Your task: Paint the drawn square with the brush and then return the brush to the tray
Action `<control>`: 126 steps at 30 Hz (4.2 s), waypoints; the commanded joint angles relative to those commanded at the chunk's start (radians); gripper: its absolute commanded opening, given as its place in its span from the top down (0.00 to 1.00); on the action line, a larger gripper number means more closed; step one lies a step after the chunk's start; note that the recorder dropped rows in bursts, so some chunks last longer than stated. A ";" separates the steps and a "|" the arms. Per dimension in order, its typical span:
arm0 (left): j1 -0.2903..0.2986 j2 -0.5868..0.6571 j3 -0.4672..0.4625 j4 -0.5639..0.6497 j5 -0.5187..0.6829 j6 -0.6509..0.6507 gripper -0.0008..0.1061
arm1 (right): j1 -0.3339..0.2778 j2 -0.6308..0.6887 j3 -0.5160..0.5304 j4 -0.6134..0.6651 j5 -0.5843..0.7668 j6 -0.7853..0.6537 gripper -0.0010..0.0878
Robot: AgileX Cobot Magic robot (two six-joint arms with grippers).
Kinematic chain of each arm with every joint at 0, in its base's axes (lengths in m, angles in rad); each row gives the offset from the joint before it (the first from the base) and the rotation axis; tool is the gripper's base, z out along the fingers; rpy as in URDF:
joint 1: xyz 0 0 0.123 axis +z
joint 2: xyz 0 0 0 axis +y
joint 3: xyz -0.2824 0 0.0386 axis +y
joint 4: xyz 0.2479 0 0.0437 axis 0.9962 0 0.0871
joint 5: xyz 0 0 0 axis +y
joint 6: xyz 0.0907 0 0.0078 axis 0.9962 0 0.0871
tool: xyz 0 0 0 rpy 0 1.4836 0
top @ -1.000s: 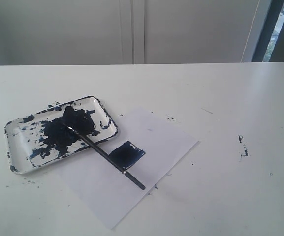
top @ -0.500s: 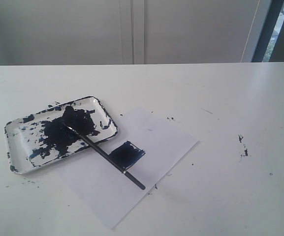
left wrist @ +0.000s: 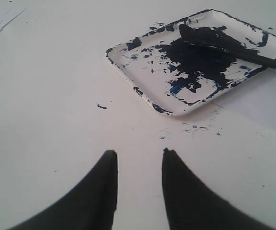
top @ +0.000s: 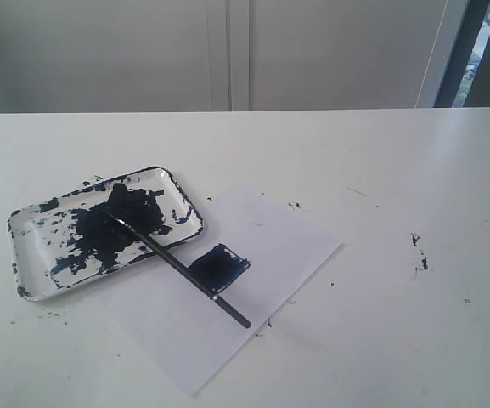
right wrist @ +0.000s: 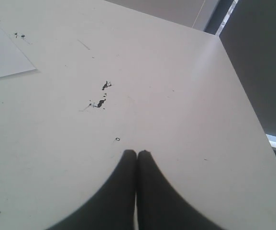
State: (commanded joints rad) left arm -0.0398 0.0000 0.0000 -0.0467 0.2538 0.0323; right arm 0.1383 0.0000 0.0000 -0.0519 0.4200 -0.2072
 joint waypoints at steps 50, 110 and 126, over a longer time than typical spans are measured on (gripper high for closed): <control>0.000 0.000 0.000 0.024 0.027 0.013 0.99 | 0.000 0.000 0.000 -0.014 -0.156 -0.007 0.99; 0.000 0.000 0.000 0.024 0.027 0.013 0.99 | 0.000 0.000 0.000 -0.027 -0.154 -0.018 0.99; 0.000 0.000 0.000 0.024 0.025 0.013 0.99 | 0.000 0.000 0.000 -0.027 -0.154 -0.018 0.99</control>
State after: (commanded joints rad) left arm -0.0398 0.0000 0.0000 -0.0224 0.2793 0.0451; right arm 0.1383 0.0000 0.0000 -0.0792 0.2662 -0.2256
